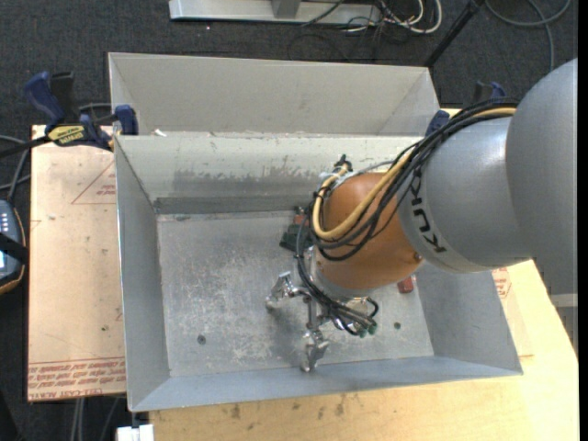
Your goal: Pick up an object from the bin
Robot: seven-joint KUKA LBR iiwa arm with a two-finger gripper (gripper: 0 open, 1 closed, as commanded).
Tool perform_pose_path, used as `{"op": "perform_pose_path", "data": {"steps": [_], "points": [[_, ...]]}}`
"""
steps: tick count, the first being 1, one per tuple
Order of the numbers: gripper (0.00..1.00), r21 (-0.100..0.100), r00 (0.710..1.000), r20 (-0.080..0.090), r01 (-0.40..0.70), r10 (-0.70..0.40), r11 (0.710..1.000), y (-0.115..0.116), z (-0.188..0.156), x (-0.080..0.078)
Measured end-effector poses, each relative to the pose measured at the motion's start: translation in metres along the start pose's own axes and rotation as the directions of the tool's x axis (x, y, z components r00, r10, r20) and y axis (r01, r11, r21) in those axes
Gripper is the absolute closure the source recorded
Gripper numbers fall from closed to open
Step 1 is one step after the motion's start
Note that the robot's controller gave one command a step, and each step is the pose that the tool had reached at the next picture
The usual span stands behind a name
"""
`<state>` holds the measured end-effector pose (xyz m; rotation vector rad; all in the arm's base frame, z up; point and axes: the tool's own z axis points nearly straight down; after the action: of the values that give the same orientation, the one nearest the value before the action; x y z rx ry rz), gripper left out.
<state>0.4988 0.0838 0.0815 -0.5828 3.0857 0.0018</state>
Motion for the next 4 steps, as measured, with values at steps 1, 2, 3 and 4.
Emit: {"op": "perform_pose_path", "data": {"steps": [1,2,3,4], "points": [[0.0,-0.002,0.998,0.012,0.058,-0.058,0.998,-0.017,0.002,0.004],[0.0,-0.001,0.982,0.0,-0.189,0.189,0.982,-0.064,-0.014,-0.004],[0.0,0.005,0.989,0.003,-0.146,0.146,0.989,-0.044,-0.005,-0.032],[1.0,0.002,1.0,0.014,0.005,-0.005,1.0,-0.121,0.002,-0.038]]}}
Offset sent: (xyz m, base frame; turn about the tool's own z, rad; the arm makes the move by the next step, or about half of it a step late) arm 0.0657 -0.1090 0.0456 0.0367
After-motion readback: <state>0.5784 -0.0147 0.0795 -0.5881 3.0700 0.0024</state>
